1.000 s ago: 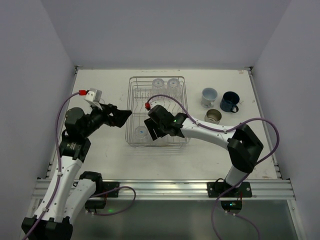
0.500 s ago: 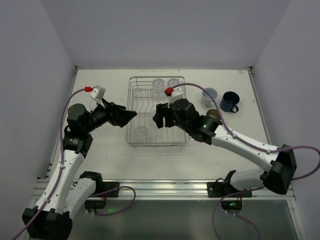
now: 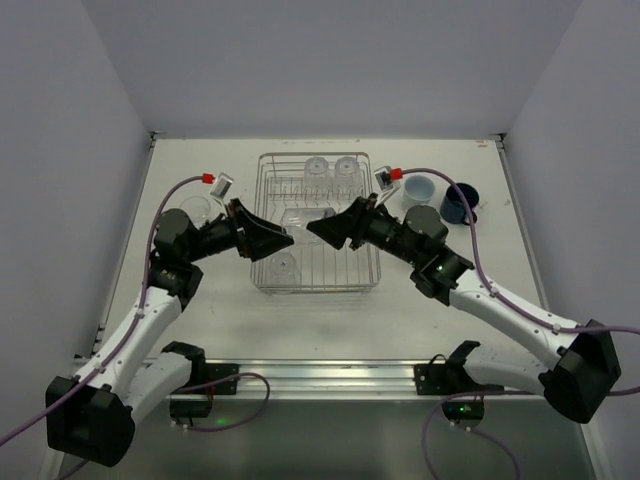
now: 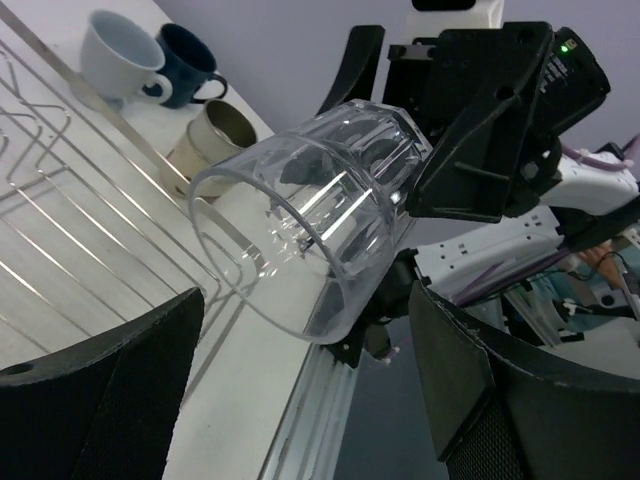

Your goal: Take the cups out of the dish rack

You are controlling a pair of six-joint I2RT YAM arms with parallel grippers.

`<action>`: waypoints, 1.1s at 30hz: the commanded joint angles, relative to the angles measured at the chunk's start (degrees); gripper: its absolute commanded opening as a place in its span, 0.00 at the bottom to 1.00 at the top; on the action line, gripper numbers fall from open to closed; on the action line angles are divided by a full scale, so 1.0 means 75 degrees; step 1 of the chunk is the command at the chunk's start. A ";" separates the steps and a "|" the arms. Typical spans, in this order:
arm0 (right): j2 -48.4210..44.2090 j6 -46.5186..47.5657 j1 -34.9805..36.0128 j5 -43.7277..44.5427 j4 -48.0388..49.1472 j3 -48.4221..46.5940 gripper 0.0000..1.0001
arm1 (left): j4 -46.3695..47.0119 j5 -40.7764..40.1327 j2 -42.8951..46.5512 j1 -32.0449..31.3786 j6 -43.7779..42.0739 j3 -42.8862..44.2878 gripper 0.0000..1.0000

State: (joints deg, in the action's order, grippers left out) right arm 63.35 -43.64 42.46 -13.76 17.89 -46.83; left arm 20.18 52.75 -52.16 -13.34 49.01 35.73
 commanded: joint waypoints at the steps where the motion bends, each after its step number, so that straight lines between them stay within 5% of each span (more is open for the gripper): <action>1: 0.0270 -0.1128 -0.0071 -0.1140 0.2171 0.0032 0.19 | 0.0824 0.0385 -0.0064 -0.0399 0.0707 0.0006 0.85; 6: 0.0798 -0.1646 -0.0071 -0.1529 0.2887 0.0021 0.19 | 0.1070 0.0302 -0.0123 -0.0611 0.0847 -0.0029 0.79; 9: 0.0986 -0.1810 -0.0083 -0.1494 0.3051 0.0115 0.19 | 0.1351 0.0221 -0.0100 -0.0670 0.0965 -0.0087 0.58; 15: 0.1162 -0.1916 -0.0083 -0.1400 0.3205 0.0220 0.19 | 0.1457 0.0103 -0.0158 -0.0682 0.0965 -0.0169 0.37; 19: 0.1455 -0.2173 -0.0083 -0.1716 0.3450 0.0173 0.23 | 0.1504 -0.0014 -0.0194 -0.0717 0.0860 -0.0158 0.10; 22: 0.1572 -0.2256 -0.0083 -0.1786 0.3533 0.0290 0.51 | 0.0794 -0.0539 -0.0065 -0.0717 0.0416 0.0064 0.00; 23: 0.1573 -0.2256 -0.0083 -0.1763 0.3533 0.0349 0.68 | 0.0488 -0.0727 -0.0030 -0.0717 0.0031 0.0169 0.00; 26: 0.1386 -0.2279 -0.0129 -0.1600 0.3533 0.0641 0.95 | -0.0440 -0.1618 0.0064 -0.0717 -0.0579 0.0615 0.00; 33: 0.0812 -0.2350 -0.0609 -0.1622 0.3533 0.1309 0.99 | -0.0922 -0.2801 -0.0403 -0.0717 -0.1132 0.1353 0.00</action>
State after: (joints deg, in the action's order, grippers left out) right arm 72.58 -60.75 39.88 -25.54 40.75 -37.80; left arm 14.98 37.67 -53.74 -18.79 44.60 41.93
